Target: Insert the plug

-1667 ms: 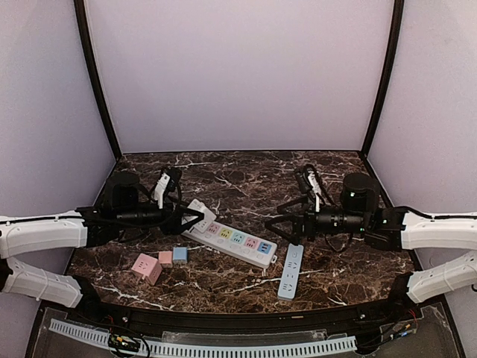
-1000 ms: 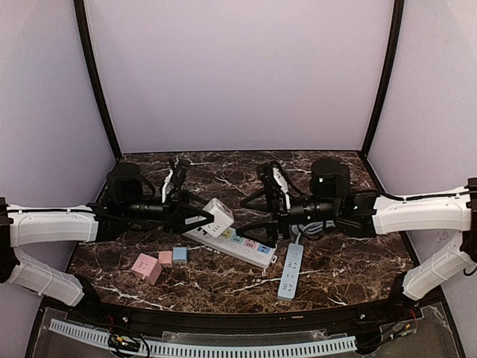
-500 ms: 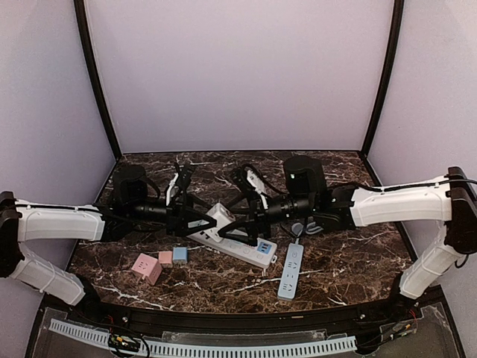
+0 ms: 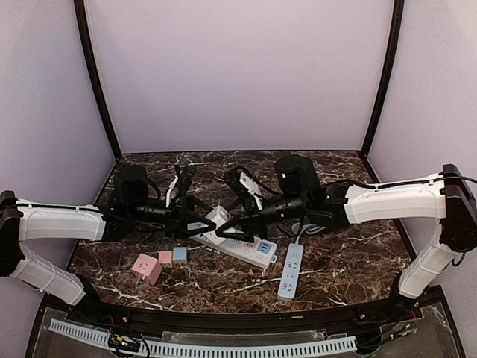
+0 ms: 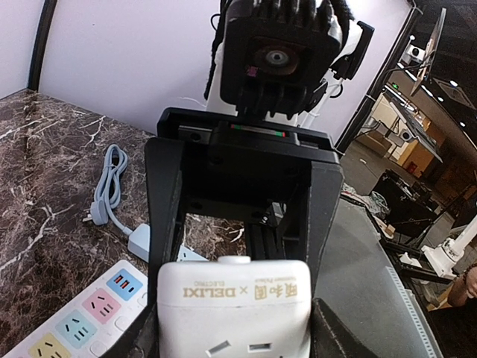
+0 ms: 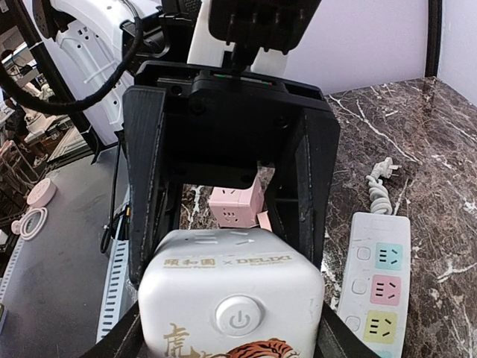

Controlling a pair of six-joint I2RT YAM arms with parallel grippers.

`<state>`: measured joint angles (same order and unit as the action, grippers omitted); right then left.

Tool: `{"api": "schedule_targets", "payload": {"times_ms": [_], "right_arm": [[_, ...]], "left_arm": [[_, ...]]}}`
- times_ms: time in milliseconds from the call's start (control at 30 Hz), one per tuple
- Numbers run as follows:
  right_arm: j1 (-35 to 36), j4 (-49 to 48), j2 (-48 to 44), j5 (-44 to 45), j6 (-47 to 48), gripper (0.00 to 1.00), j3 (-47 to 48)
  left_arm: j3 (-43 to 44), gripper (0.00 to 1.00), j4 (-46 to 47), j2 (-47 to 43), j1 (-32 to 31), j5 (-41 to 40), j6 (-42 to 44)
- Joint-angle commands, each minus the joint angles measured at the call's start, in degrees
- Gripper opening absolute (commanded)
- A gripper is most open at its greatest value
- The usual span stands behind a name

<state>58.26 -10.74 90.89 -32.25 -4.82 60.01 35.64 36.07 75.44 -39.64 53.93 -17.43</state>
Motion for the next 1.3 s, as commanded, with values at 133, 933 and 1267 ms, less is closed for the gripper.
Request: {"api": "schedule_targets", "payload": {"times_ms": [133,933,1267], "right_arm": [[1.3,2.3,1.1,4.0,0.4,0.0,2.4],[1.4,20.6,-1.0,35.9,-4.7,0.0,3.7],[1.2,23.9,-5.8,49.8,0.0,0.0,1.5]], "left_arm": [[1.3,0.82,-2.7,0.0,-0.2,-6.3,3.5],[-6.3,0.97,-14.9,-7.0,-0.3,-38.6,6.8],[-6.9,0.83,-17.0,-2.7,-2.1,-51.2,-11.2]]}}
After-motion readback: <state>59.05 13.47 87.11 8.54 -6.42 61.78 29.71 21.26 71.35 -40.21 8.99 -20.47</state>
